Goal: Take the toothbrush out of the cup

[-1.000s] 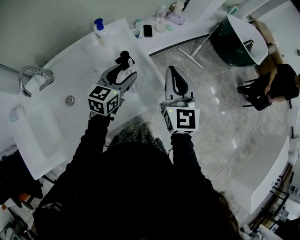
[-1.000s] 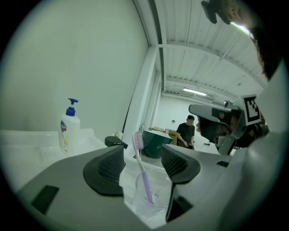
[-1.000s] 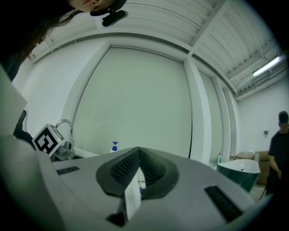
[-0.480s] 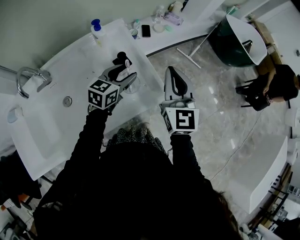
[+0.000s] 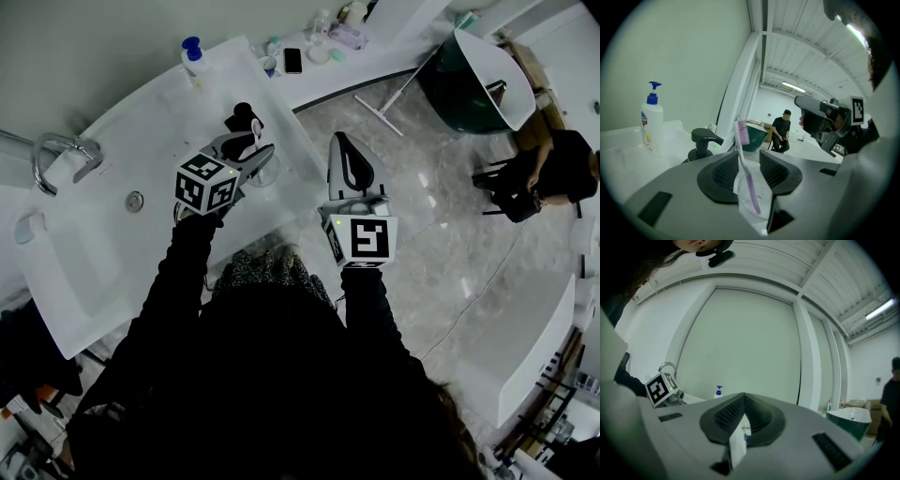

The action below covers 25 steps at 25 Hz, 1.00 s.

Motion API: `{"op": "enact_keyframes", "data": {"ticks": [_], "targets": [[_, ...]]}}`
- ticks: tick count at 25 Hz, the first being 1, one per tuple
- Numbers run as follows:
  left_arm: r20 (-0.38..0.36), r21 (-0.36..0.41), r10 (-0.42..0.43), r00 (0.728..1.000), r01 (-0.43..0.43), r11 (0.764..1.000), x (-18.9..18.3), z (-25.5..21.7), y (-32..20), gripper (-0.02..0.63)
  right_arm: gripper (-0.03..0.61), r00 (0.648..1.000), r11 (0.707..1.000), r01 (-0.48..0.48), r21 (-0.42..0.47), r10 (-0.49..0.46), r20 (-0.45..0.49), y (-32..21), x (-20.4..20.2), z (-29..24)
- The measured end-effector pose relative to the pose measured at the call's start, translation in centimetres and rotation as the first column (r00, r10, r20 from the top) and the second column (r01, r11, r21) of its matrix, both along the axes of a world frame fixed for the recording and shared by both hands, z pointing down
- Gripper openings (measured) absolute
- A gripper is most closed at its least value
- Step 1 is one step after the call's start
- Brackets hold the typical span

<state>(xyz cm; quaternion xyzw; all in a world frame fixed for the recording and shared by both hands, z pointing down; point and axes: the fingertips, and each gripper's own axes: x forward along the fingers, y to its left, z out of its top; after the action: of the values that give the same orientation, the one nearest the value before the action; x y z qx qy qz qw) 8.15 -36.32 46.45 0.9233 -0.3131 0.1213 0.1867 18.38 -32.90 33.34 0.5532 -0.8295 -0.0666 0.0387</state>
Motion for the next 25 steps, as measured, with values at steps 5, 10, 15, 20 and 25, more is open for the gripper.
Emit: {"op": "enact_keyframes", "data": {"ticks": [5, 10, 15, 20, 25], "targets": [[-0.013, 0.000, 0.003, 1.000, -0.003, 1.000, 0.0, -0.2, -0.1, 0.064, 0.005, 1.000, 1.000, 0.005, -0.001, -0.005, -0.004, 0.0, 0.0, 0.0], [-0.012, -0.006, -0.003, 1.000, 0.003, 1.000, -0.1, -0.1, -0.3, 0.046, 0.005, 1.000, 1.000, 0.007, -0.008, -0.007, -0.003, -0.1, -0.1, 0.2], [-0.030, -0.009, -0.010, 1.000, 0.010, 1.000, -0.2, -0.3, -0.3, 0.035, 0.005, 1.000, 1.000, 0.013, -0.012, -0.013, -0.005, -0.1, -0.2, 0.4], [-0.058, 0.006, -0.025, 0.998, 0.026, 1.000, -0.3, -1.1, -0.3, 0.026, 0.005, 1.000, 1.000, 0.019, -0.014, -0.019, -0.002, -0.2, -0.4, 0.5], [-0.075, 0.019, -0.036, 0.997, 0.037, 0.999, -0.4, -2.1, -0.3, 0.026, 0.005, 1.000, 1.000, 0.020, -0.023, -0.020, 0.015, -0.2, -0.4, 0.6]]}}
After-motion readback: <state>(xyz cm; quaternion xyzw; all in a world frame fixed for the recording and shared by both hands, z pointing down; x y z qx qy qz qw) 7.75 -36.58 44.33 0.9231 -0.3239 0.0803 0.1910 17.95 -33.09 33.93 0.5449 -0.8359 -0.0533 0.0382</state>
